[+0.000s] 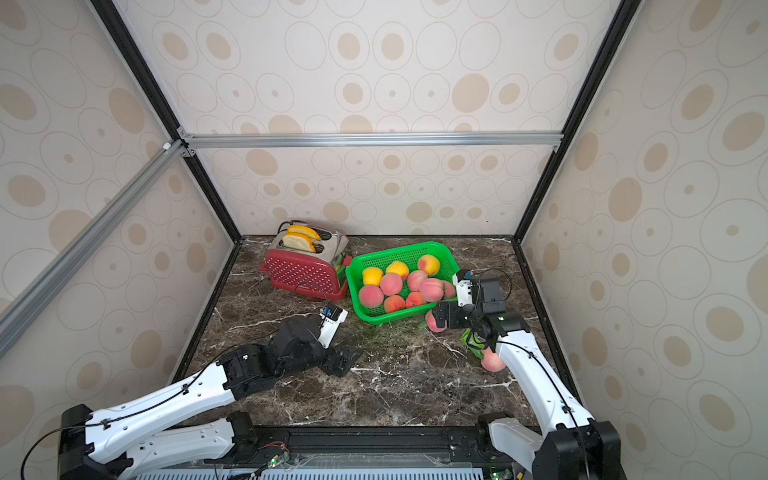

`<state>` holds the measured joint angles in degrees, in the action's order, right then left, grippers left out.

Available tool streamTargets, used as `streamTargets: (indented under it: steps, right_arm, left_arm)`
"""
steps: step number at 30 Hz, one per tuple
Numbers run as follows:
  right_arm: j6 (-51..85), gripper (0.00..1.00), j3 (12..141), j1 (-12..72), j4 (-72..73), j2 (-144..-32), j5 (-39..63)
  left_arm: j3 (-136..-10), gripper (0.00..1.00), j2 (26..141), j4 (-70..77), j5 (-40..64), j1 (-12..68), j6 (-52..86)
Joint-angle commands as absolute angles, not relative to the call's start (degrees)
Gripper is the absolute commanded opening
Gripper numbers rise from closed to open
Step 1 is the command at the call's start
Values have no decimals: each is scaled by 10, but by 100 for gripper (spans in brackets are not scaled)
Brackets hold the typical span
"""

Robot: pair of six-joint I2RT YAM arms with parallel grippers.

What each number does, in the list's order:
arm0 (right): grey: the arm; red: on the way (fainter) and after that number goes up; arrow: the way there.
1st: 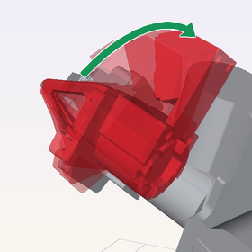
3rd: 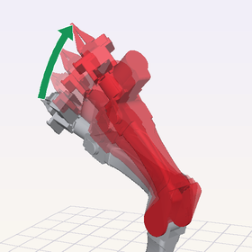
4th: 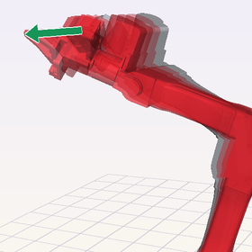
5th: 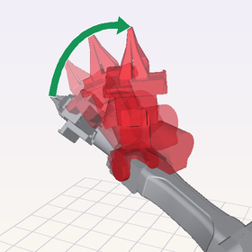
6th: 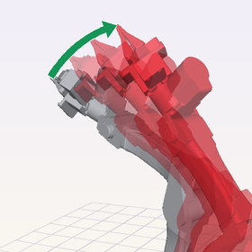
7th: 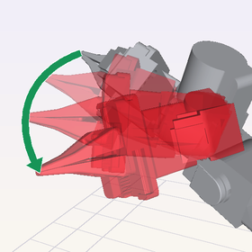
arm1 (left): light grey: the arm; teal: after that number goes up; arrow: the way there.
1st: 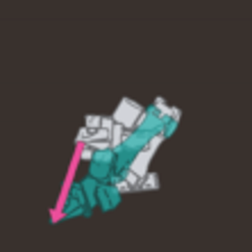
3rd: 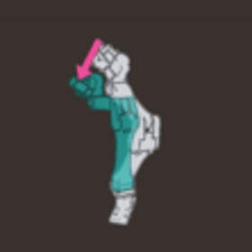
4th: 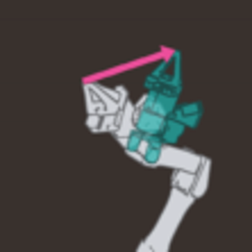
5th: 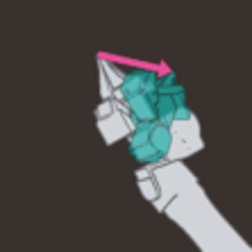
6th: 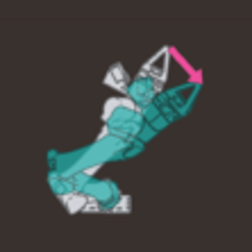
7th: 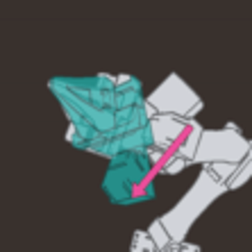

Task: Put the peaches into the basket
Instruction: Place the peach in the basket, then pick up the peach from the center of the board.

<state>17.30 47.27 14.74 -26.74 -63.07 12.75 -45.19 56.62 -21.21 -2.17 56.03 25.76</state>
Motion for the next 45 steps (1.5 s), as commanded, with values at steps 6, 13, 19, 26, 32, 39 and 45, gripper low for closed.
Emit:
streamTargets:
  steps: [6,13,19,26,32,39,45]
  right_arm:
    - [222,96,418,167,-211,-649,111]
    - [246,96,385,167,-161,-674,86]
    - [245,96,388,167,-136,-722,85]
    - [250,96,388,167,-100,-762,84]
    - [254,94,376,167,-69,-774,83]
    - [259,90,370,167,-49,-787,87]
    - [263,85,364,168,-33,-795,90]
  left_arm:
    - [-452,94,587,-182,11,584,258]
    - [-453,94,601,-160,33,596,256]
    - [-454,94,588,-158,33,597,251]
    - [-451,94,561,-161,20,596,243]
    - [-451,94,555,-165,6,596,239]
    - [-455,94,559,-163,-1,597,239]
    - [-456,94,559,-164,-4,596,237]
